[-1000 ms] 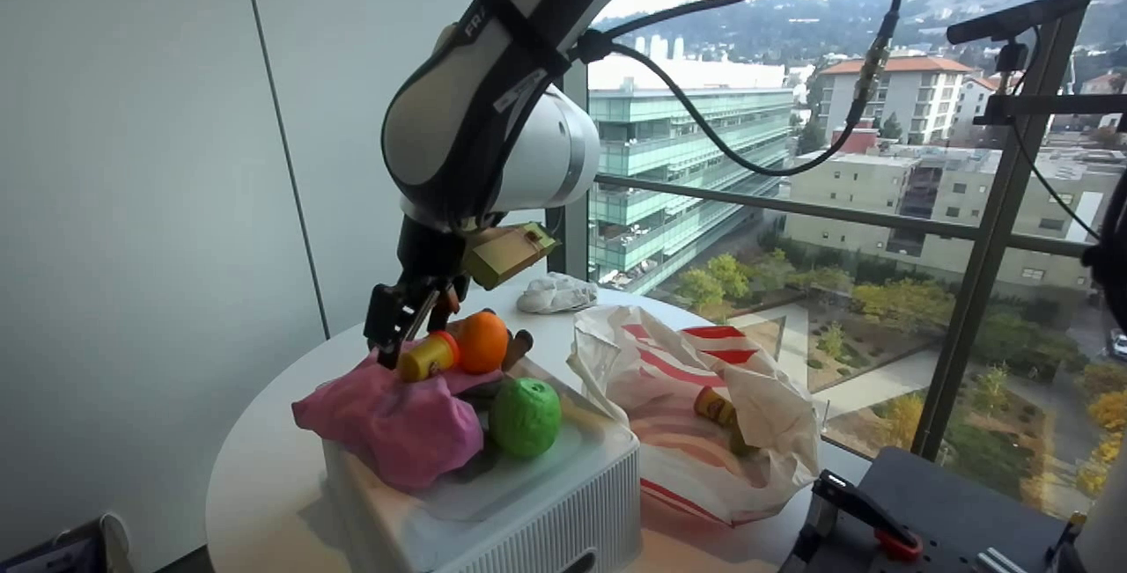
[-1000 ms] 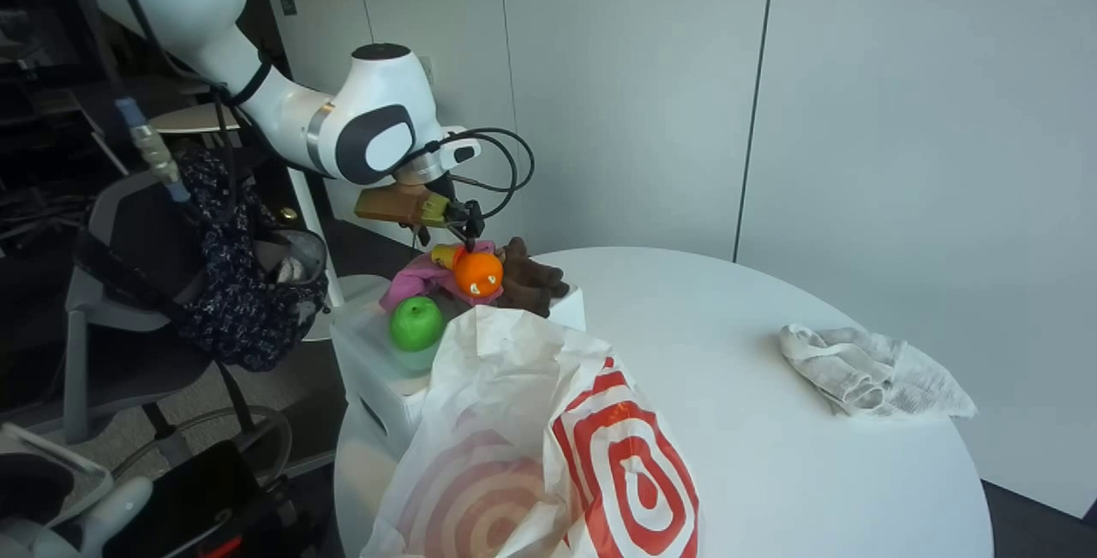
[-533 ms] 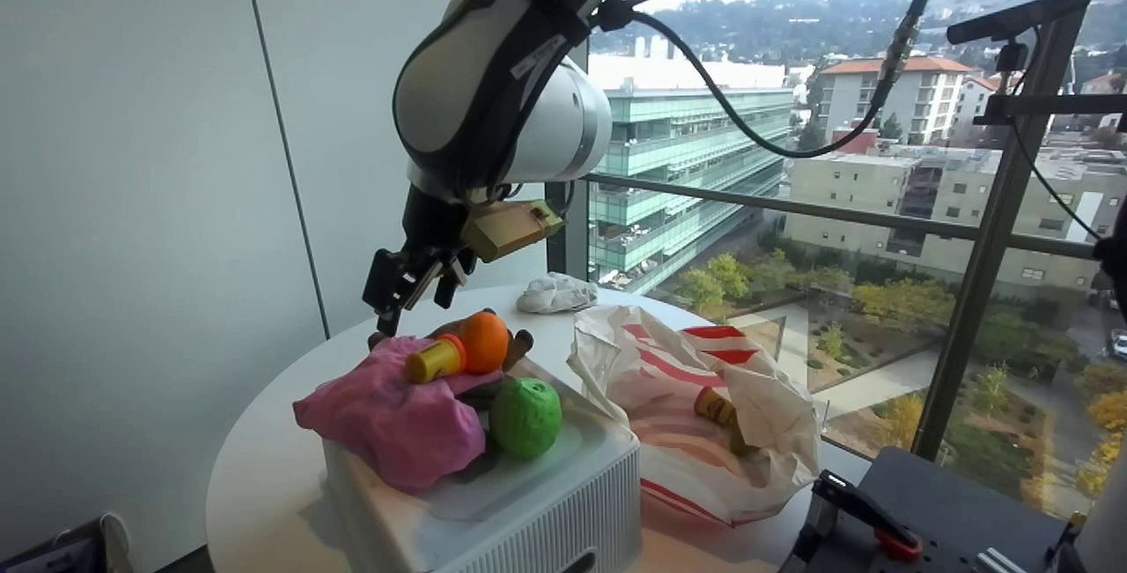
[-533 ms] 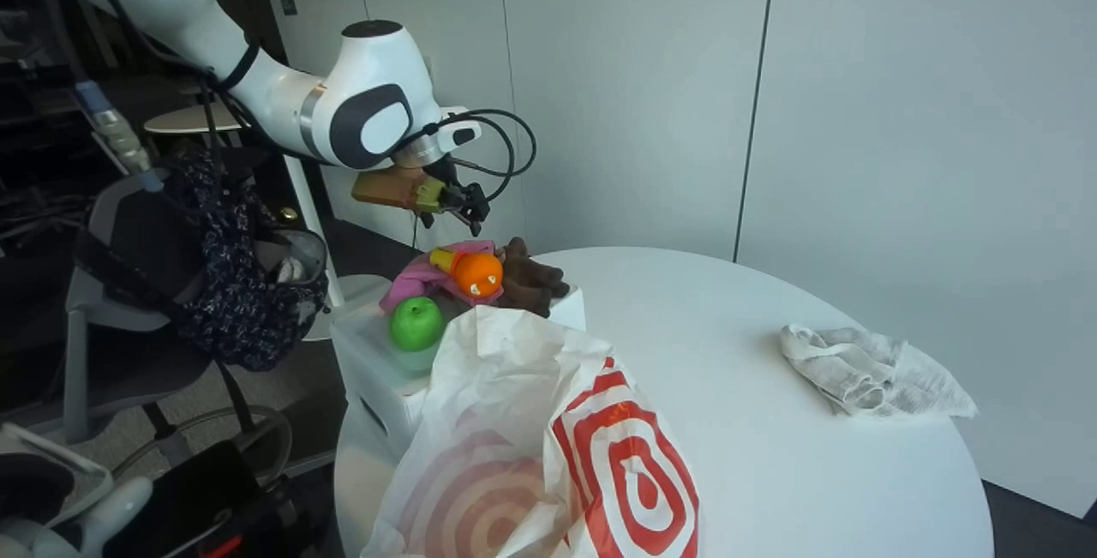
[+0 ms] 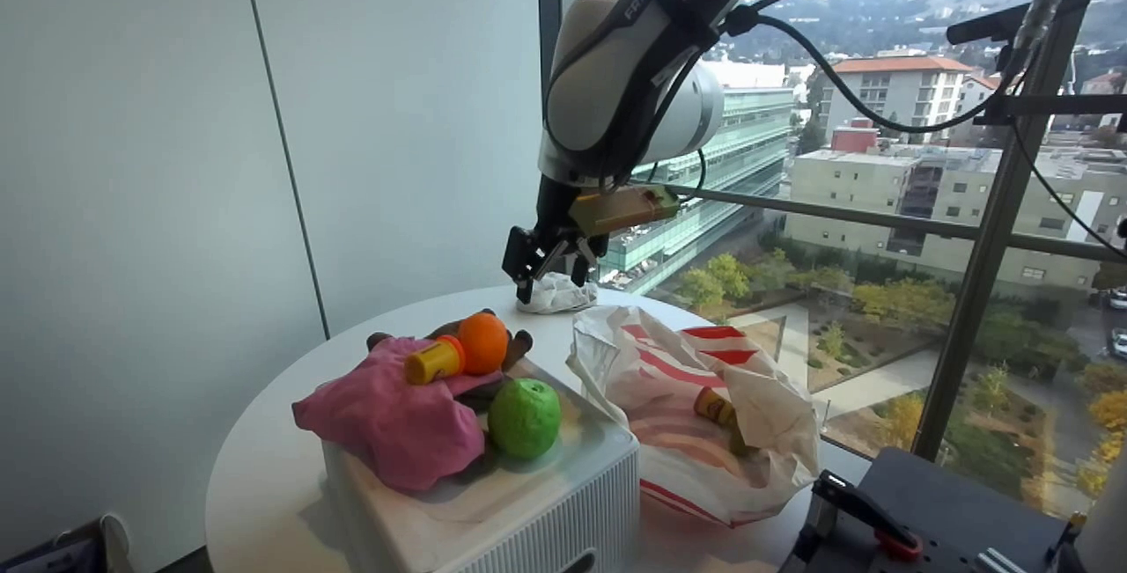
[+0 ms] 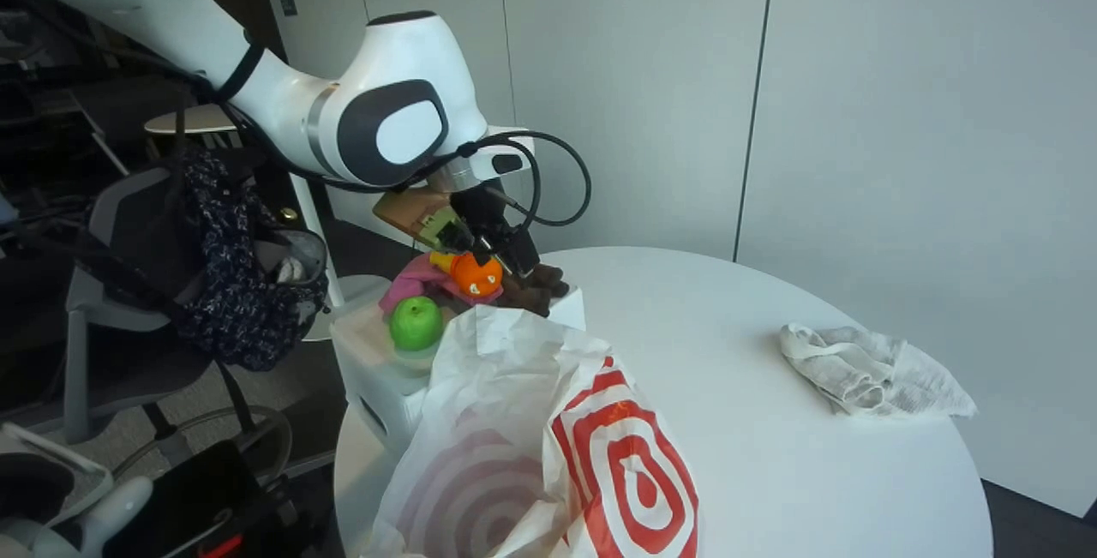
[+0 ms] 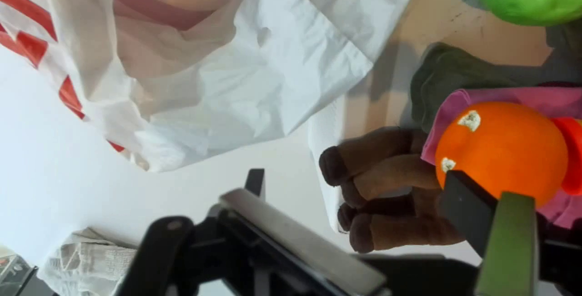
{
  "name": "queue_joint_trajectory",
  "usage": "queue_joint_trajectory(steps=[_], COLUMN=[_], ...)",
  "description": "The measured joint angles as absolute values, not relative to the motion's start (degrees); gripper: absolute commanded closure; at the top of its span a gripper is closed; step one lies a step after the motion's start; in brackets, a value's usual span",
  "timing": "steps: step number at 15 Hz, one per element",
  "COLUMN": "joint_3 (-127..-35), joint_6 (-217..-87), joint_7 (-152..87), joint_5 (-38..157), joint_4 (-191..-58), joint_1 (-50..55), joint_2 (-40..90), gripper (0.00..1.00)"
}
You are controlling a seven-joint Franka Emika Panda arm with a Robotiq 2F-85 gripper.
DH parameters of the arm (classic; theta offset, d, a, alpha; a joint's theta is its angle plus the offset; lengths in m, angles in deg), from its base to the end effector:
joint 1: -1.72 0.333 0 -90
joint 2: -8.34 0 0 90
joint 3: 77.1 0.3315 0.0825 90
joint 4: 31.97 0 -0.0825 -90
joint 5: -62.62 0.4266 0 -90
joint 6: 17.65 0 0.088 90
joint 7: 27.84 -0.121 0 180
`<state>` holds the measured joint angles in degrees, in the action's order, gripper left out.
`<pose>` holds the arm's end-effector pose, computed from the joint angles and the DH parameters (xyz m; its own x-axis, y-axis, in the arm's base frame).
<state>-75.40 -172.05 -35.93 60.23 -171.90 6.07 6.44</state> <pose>0.5335 0.0577 0.3137 0.9593 -0.0020 0.2825 0.0011 -0.9999 -0.0110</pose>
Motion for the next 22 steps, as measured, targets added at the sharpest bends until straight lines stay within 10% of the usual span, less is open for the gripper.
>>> queue_joint_trajectory(steps=[10,18,22], joint_3=[-76.44,-80.92,-98.02], joint_6=[-157.92,-180.08,-186.71], joint_7=[-48.54,-56.07,-73.63], joint_5=[59.51,54.86,34.89], joint_4=[-183.17,-186.06,-182.35], joint_1=[0.15,-1.47,9.35], joint_2=[1.62,16.75,24.74], gripper=[0.0,0.0,0.0])
